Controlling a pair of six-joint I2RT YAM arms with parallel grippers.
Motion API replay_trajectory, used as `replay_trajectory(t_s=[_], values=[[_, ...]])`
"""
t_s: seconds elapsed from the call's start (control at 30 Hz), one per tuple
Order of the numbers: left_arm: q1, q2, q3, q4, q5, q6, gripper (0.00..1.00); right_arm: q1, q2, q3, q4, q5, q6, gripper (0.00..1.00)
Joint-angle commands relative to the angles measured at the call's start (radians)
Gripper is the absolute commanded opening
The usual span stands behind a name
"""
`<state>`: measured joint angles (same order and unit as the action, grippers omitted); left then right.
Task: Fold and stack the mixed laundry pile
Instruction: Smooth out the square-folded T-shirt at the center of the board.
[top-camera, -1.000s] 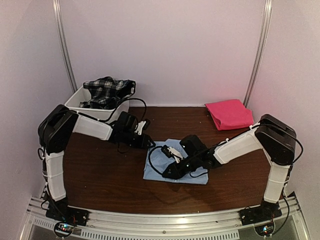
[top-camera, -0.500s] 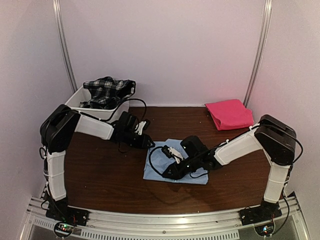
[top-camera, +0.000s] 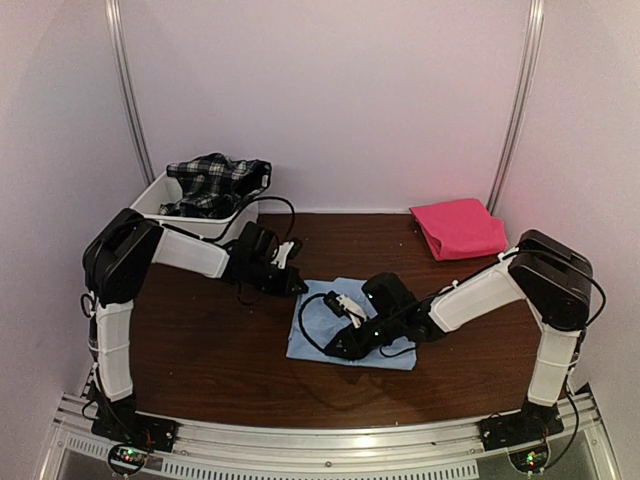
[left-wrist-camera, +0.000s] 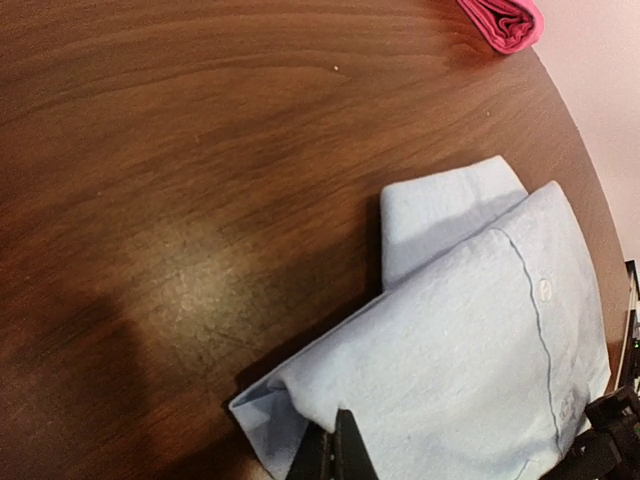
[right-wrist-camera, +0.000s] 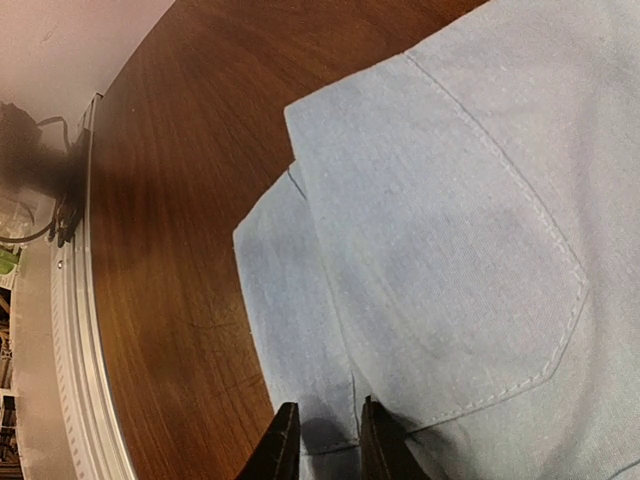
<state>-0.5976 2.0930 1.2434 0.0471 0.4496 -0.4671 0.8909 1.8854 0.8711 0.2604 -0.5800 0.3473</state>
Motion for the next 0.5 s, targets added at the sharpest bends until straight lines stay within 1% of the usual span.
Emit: replay_trajectory(t_s=[0.0,0.13,0.3,0.4,0.43,0.47], values=[[0.018,0.005,0.075,0.013,-0.012,0.018,0.0,0.018,0.034,-0.044,-0.058,0.009,0.01,0.22],[0.033,0.014,0.119,0.002,-0.062,0.029,0.0,0.033,0.043,-0.053,-0.045,-0.003,0.016,0.21],[0.048,0.054,0.14,0.001,-0.063,0.036,0.0,0.046,0.053,-0.056,-0.03,-0.01,0.031,0.2],[0.048,0.056,0.122,0.0,-0.067,0.037,0.01,0.046,0.048,-0.055,-0.026,-0.013,0.037,0.21],[0.048,0.056,0.116,-0.004,-0.067,0.041,0.08,0.046,0.043,-0.053,-0.028,-0.017,0.038,0.21],[0.048,0.054,0.115,-0.011,-0.072,0.044,0.18,0.046,0.034,-0.048,-0.033,-0.023,0.037,0.22]])
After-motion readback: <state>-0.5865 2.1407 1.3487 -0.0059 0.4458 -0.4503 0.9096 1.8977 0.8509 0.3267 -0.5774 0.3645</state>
